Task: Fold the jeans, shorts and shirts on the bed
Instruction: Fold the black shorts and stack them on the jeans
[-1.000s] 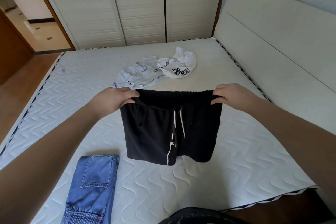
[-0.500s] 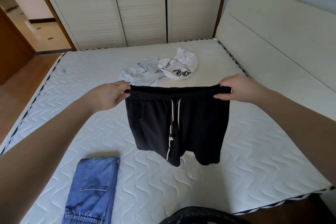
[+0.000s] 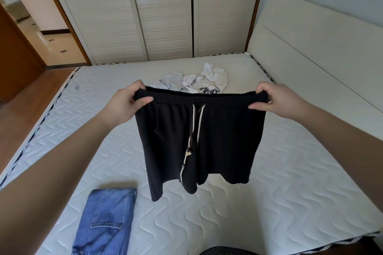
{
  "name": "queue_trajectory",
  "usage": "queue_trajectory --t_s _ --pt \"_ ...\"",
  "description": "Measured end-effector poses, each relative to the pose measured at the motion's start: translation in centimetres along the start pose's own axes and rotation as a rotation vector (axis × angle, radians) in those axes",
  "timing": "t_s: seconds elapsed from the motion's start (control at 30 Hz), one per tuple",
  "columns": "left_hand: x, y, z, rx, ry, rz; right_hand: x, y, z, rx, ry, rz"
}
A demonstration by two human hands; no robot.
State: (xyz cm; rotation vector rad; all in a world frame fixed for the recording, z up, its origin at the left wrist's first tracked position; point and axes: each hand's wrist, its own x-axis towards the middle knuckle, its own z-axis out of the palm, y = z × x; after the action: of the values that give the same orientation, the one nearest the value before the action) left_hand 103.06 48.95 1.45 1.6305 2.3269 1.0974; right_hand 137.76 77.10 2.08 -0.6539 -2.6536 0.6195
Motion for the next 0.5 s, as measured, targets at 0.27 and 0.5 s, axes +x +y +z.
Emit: queue_trajectory --t_s 0.27,0.5 --pt "1.1 1.4 -2.5 -0.254 0.052 0.043 0.5 -1.4 -0.6 0.54 0.027 0.129" --pt "0.5 1.7 -2.8 -0.415 -0.05 -0.2 -0.3 -2.0 0.5 0.776 -0.122 0.263"
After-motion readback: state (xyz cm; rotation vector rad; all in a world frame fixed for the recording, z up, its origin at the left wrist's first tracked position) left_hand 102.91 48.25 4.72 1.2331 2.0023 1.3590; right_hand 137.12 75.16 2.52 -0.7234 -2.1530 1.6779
